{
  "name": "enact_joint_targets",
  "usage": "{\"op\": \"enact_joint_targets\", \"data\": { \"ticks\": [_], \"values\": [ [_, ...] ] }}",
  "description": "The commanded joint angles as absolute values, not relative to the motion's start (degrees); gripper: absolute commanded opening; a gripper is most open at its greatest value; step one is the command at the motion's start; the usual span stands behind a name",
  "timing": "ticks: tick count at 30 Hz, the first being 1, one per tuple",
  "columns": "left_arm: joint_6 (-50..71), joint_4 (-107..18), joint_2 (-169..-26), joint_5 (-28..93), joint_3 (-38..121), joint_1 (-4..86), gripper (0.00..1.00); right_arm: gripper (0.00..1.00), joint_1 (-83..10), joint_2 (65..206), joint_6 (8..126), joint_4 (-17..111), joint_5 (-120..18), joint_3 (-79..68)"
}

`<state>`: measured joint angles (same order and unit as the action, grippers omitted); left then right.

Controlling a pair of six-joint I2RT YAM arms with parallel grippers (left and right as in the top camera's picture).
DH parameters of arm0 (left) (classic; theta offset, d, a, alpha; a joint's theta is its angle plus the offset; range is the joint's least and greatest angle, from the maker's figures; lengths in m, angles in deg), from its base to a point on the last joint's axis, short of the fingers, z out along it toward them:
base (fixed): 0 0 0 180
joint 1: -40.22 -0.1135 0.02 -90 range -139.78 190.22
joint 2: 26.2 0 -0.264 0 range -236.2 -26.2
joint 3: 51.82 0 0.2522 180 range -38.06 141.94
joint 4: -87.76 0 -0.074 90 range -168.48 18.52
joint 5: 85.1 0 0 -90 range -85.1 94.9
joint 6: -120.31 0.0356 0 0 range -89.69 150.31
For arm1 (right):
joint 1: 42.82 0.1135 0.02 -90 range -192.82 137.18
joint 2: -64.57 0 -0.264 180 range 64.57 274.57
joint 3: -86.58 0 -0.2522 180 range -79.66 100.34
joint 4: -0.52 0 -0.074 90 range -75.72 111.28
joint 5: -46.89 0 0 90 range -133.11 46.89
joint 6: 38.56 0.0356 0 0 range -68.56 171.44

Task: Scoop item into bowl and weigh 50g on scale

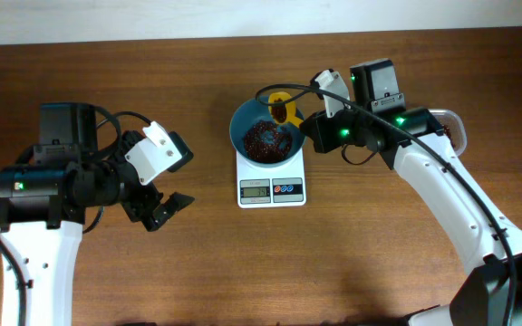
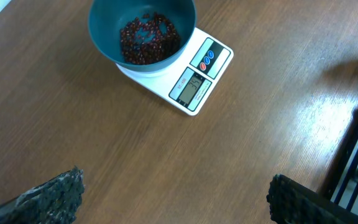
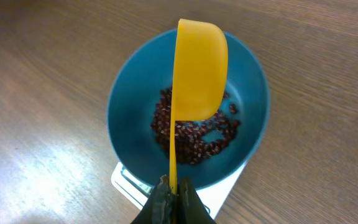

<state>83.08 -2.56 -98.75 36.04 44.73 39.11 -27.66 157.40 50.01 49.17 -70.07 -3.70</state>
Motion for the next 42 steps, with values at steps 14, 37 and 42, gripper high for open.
{"op": "enact_joint_targets", "data": {
  "ticks": [14,37,42],
  "values": [
    [83.8,-2.5,-98.6,37.0,45.1,38.8,0.99,0.04,-27.0,156.5,50.2,48.8,-71.9,-2.1],
    [83.8,-2.5,-98.6,37.0,45.1,38.8,0.99,0.04,-25.6,156.3,47.2,49.9,-68.3,-2.1],
    [83.8,-2.5,-98.6,37.0,45.1,38.8,0.99,0.04,-22.7,155.8,47.2,51.7,-63.7,-2.0]
  ]
}}
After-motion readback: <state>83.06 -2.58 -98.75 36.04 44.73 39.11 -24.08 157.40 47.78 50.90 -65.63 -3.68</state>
